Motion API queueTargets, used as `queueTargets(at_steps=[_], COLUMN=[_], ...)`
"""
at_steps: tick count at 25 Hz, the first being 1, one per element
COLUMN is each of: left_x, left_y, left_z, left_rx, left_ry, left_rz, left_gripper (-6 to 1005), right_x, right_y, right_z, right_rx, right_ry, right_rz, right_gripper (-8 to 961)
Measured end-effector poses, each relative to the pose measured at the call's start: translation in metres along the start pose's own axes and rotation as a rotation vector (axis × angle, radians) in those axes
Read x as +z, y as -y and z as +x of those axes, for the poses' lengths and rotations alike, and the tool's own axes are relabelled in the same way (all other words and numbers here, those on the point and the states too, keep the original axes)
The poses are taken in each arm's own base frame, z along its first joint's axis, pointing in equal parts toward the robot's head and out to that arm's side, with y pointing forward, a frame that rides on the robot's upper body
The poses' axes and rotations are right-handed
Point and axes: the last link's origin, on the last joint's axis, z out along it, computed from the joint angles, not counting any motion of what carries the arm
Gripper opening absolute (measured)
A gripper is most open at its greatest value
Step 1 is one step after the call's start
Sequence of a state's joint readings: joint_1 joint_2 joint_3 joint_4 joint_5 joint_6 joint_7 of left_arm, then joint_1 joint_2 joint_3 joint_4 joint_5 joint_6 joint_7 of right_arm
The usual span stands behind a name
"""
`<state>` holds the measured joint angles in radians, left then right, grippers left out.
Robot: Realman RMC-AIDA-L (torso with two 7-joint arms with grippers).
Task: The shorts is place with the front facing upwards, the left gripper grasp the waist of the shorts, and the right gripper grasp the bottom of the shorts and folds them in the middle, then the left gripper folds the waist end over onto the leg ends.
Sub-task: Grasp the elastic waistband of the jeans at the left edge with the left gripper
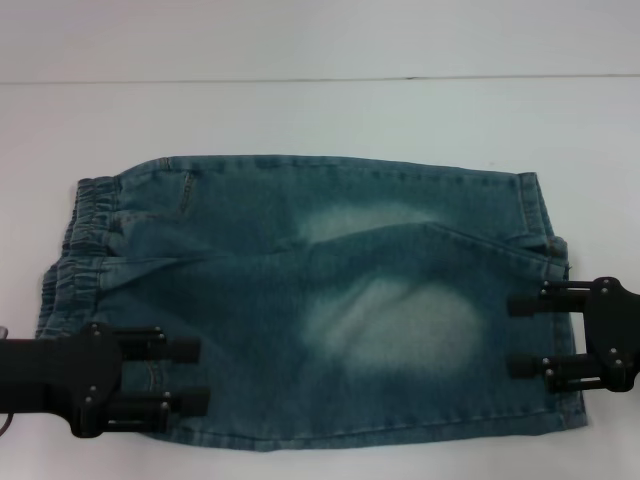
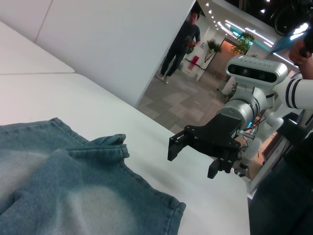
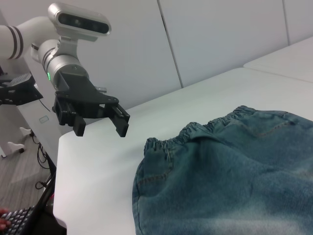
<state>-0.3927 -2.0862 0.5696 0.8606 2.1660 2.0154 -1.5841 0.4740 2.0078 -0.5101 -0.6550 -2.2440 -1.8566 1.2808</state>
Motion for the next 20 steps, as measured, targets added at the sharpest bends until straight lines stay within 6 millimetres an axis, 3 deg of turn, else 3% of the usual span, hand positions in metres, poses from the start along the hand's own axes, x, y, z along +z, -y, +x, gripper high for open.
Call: queueTargets(at_steps=[13,16,20], left_x=[-0.002,-0.016,-0.049], left_y=[0.003,0.006,0.012], left_z=[0.001,0.004,0.007], left_rx=[-0.012,-0.033,-0.086], left_ry=[0.003,0.009,0.039], left_rz=[0.026,0.072,0.209], left_gripper=[658,648,634], right_x=[0.000,0.000,0.000], right_y=[0.000,0.000,0.000], right_z=[0.000,0.000,0.000], right_rx=[0.000,0.000,0.000], right_ry=[-0.002,-0.001,-0.001], right_rz=[0.001,0.001,0.002], right_gripper=[807,807,807])
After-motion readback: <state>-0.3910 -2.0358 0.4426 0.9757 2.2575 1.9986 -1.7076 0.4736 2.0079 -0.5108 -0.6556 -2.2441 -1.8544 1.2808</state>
